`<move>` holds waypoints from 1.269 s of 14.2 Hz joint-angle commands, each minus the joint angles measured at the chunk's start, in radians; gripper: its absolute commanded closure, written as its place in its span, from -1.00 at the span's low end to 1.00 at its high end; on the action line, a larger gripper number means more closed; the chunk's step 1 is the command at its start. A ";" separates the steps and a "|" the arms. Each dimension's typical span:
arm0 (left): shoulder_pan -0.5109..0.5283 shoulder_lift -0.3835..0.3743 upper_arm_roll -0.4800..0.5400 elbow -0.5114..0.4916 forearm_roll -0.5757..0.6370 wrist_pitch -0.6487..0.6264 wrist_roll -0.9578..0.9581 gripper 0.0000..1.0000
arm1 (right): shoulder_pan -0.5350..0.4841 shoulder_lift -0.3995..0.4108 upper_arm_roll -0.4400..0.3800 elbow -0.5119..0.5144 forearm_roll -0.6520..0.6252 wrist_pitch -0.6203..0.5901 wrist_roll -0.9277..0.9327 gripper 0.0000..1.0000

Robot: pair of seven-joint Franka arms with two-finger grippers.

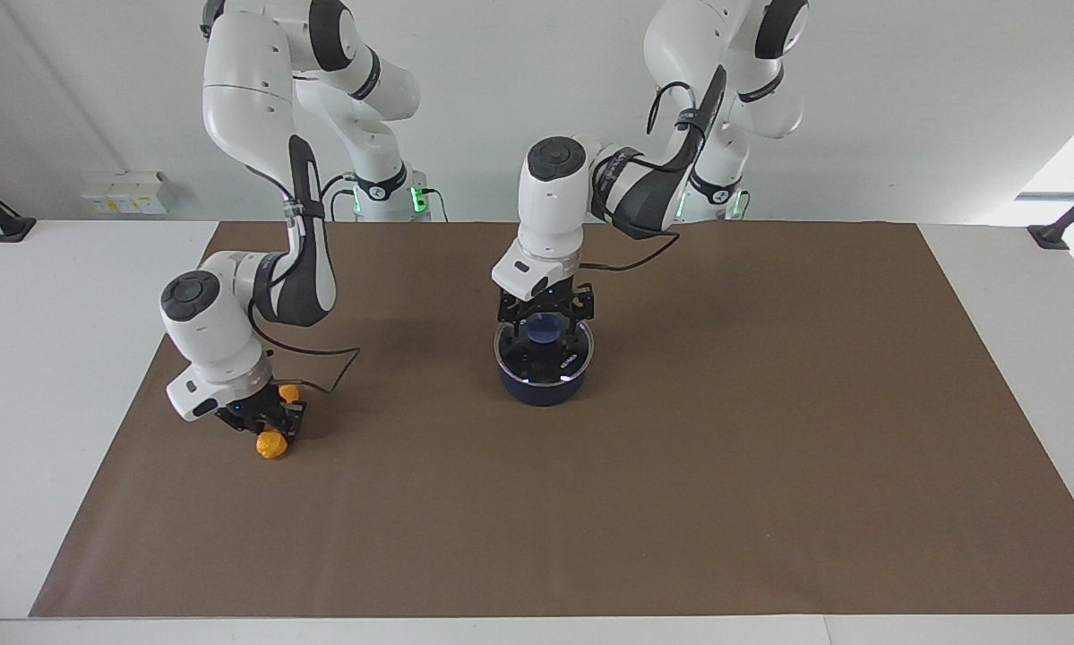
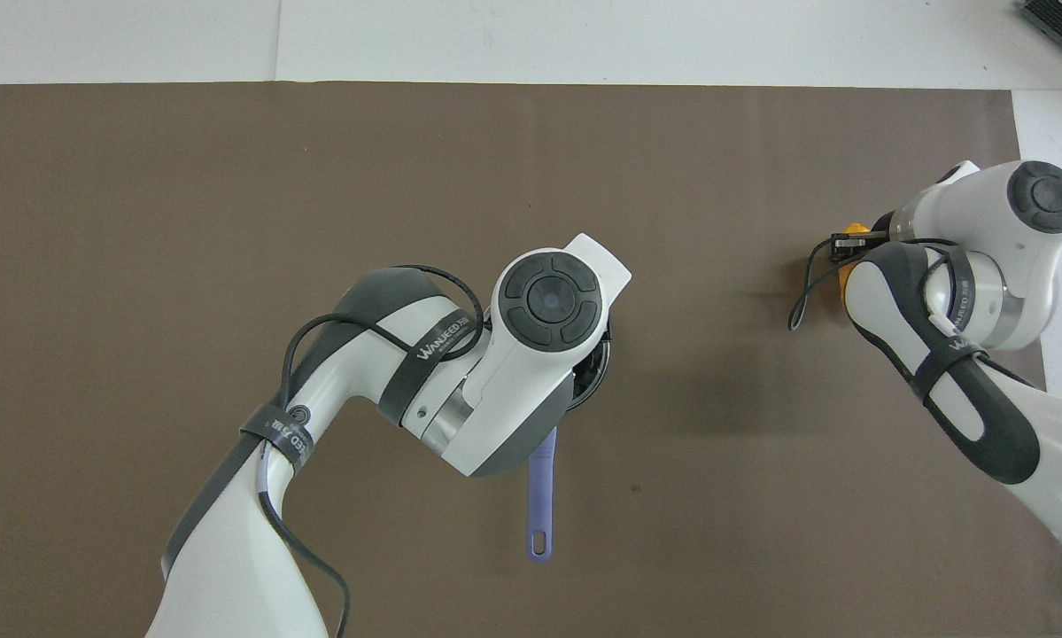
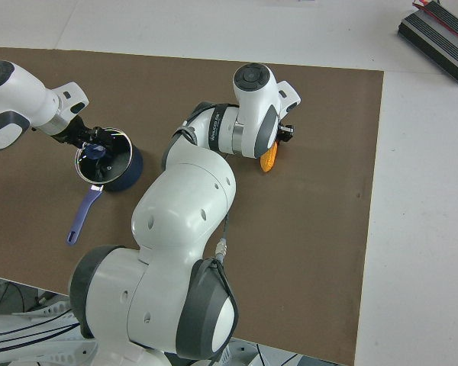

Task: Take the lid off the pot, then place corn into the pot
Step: 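Grasp the lid knob with the left gripper while the right gripper grasps the corn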

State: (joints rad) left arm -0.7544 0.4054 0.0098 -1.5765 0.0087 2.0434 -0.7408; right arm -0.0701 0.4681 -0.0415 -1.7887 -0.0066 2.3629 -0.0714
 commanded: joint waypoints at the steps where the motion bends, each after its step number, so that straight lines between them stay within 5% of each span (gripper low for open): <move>1: -0.017 -0.007 0.015 -0.031 0.022 0.026 -0.019 -1.00 | -0.005 -0.052 0.009 0.049 -0.004 -0.120 -0.037 1.00; 18: -0.013 -0.007 0.015 -0.033 0.022 0.057 -0.020 -0.44 | 0.009 -0.408 0.015 0.088 -0.024 -0.606 -0.108 1.00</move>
State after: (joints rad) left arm -0.7544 0.4060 0.0136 -1.5930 0.0098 2.0881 -0.7428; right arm -0.0573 0.0907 -0.0325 -1.6843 -0.0151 1.7830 -0.1597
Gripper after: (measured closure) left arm 0.233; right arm 0.595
